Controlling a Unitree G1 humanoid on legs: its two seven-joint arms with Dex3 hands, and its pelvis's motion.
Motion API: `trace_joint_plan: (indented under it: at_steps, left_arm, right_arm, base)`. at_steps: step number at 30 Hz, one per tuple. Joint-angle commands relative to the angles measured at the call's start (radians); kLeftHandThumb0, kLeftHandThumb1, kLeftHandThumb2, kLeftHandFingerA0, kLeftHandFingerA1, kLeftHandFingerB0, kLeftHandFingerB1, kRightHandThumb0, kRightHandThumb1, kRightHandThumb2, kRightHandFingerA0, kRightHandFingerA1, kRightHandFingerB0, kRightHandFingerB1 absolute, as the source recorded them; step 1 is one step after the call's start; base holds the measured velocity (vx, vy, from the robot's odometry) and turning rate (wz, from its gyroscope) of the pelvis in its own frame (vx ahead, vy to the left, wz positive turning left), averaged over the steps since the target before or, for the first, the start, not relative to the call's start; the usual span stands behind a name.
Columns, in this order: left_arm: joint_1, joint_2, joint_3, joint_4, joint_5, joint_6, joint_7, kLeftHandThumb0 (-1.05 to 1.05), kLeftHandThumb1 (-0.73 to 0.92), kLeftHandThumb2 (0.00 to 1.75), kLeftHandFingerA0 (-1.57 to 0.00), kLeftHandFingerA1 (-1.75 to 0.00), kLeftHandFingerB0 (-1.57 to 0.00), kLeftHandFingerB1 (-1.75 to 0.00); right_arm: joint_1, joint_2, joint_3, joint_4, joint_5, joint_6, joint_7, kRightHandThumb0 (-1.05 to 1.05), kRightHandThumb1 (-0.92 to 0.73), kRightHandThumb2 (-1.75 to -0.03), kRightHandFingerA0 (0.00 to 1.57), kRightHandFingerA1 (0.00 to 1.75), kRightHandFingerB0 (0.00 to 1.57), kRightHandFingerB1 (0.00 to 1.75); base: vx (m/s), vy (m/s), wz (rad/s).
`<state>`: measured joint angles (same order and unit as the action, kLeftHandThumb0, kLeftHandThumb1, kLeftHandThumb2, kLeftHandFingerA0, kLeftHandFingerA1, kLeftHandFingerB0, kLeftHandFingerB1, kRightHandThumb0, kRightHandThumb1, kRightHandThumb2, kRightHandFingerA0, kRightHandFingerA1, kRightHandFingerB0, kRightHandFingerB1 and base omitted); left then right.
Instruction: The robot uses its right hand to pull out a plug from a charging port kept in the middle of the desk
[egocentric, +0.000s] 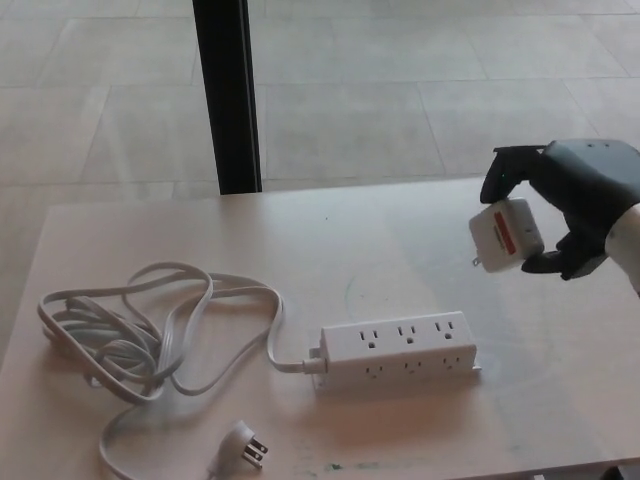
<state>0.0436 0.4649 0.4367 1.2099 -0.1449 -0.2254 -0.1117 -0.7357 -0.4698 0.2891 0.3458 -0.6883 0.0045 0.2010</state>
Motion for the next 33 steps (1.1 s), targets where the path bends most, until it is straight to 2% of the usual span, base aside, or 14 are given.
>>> trace_joint_plan:
  at_steps: [1,7,9,11,15,16,17,20,25,26,27,29,32,33]
  left_arm:
    - [0.011,0.008,0.005,-0.001,-0.015,-0.025,-0.004,-0.97,0.81,0.94,-0.75,-0.57,-0.47,-0.46]
    - [0.01,0.008,0.017,0.002,-0.025,-0.021,-0.016,-0.9,0.92,0.82,-0.74,-0.52,-0.45,-0.41]
    - [0.01,0.009,0.011,0.004,-0.017,-0.023,-0.009,-0.9,0.92,0.81,-0.75,-0.51,-0.45,-0.4]
    - [0.005,0.006,0.016,0.004,-0.022,-0.02,-0.003,-0.89,0.92,0.82,-0.79,-0.54,-0.45,-0.4]
    - [0.011,0.004,0.009,0.003,-0.012,-0.033,0.005,-0.92,0.92,0.84,-0.81,-0.55,-0.47,-0.41]
    - [0.009,0.003,0.013,0.005,-0.017,-0.029,0.004,-0.88,0.92,0.81,-0.8,-0.55,-0.49,-0.41]
    - [0.008,0.002,0.014,0.005,-0.018,-0.03,0.005,-0.88,0.92,0.83,-0.8,-0.56,-0.47,-0.41]
    - [0.002,0.003,0.013,0.002,-0.019,-0.027,-0.004,-0.93,0.92,0.83,-0.74,-0.52,-0.49,-0.42]
    - [0.001,0.002,0.012,0.003,-0.018,-0.032,-0.007,-0.89,0.92,0.8,-0.78,-0.54,-0.49,-0.4]
    - [-0.001,-0.001,0.013,0.004,-0.02,-0.031,-0.004,-0.92,0.92,0.82,-0.79,-0.55,-0.47,-0.41]
    - [-0.001,-0.001,0.014,0.002,-0.021,-0.03,-0.002,-0.91,0.92,0.82,-0.79,-0.55,-0.47,-0.41]
    - [-0.002,-0.002,0.013,0.004,-0.02,-0.026,0.003,-0.92,0.92,0.82,-0.81,-0.56,-0.49,-0.41]
    - [-0.001,-0.002,0.018,0.006,-0.027,-0.025,-0.007,-0.89,0.92,0.8,-0.79,-0.56,-0.5,-0.42]
    - [0.0,-0.002,0.018,0.007,-0.027,-0.025,-0.008,-0.93,0.92,0.83,-0.81,-0.56,-0.48,-0.41]
  right_arm:
    - [-0.015,-0.059,-0.066,0.034,0.057,-0.055,-0.021,-0.16,-0.39,-1.02,0.91,1.75,0.8,1.59]
    - [0.035,-0.144,-0.075,0.068,0.03,-0.08,-0.023,-0.19,-0.46,-0.81,0.89,1.75,0.76,1.51]
    - [0.074,-0.187,-0.048,0.069,0.007,-0.092,0.006,-0.21,-0.48,-0.79,0.85,1.69,0.87,1.13]
    - [0.129,-0.197,-0.038,0.073,0.007,-0.095,-0.001,-0.24,-0.5,-0.77,0.85,1.68,0.87,1.09]
    - [0.188,-0.19,-0.016,0.092,-0.004,-0.088,-0.038,-0.22,-0.49,-0.75,0.9,1.65,0.87,1.09]
    - [0.218,-0.173,-0.005,0.112,-0.004,-0.083,-0.049,-0.23,-0.48,-0.81,0.86,1.71,0.82,1.34]
    - [0.233,-0.167,0.0,0.111,-0.007,-0.083,-0.059,-0.22,-0.47,-0.78,0.91,1.66,0.88,1.08]
    - [0.258,-0.13,0.032,0.155,-0.014,-0.112,-0.102,-0.24,-0.47,-0.87,0.89,1.75,0.84,1.35]
    - [0.267,-0.103,0.056,0.173,-0.022,-0.132,-0.152,-0.23,-0.48,-0.84,0.9,1.69,0.88,1.19]
    - [0.272,-0.09,0.043,0.169,0.02,-0.153,-0.133,-0.2,-0.47,-1.0,0.9,1.74,0.82,1.46]
    - [0.274,-0.079,0.038,0.17,0.03,-0.151,-0.138,-0.21,-0.45,-0.99,0.9,1.74,0.82,1.5]
    - [0.276,-0.071,0.047,0.153,0.007,-0.108,-0.13,-0.22,-0.48,-0.85,0.9,1.72,0.87,1.1]
    - [0.279,-0.063,0.043,0.144,0.007,-0.095,-0.136,-0.25,-0.5,-0.7,0.9,1.64,0.9,0.75]
    - [0.279,-0.064,0.043,0.145,0.003,-0.097,-0.147,-0.26,-0.55,-0.64,0.9,1.56,0.58,0.54]
  base:
    - [0.0,0.0,0.0]
    - [0.0,0.0,0.0]
    - [0.0,0.0,0.0]
    - [0.0,0.0,0.0]
    - [0.0,0.0,0.0]
    - [0.0,0.0,0.0]
    - [0.0,0.0,0.0]
    - [0.0,0.0,0.0]
    - [0.0,0.0,0.0]
    - [0.0,0.0,0.0]
    - [0.0,0.0,0.0]
    - [0.0,0.0,0.0]
    - [0.0,0.0,0.0]
    - [0.0,0.0,0.0]
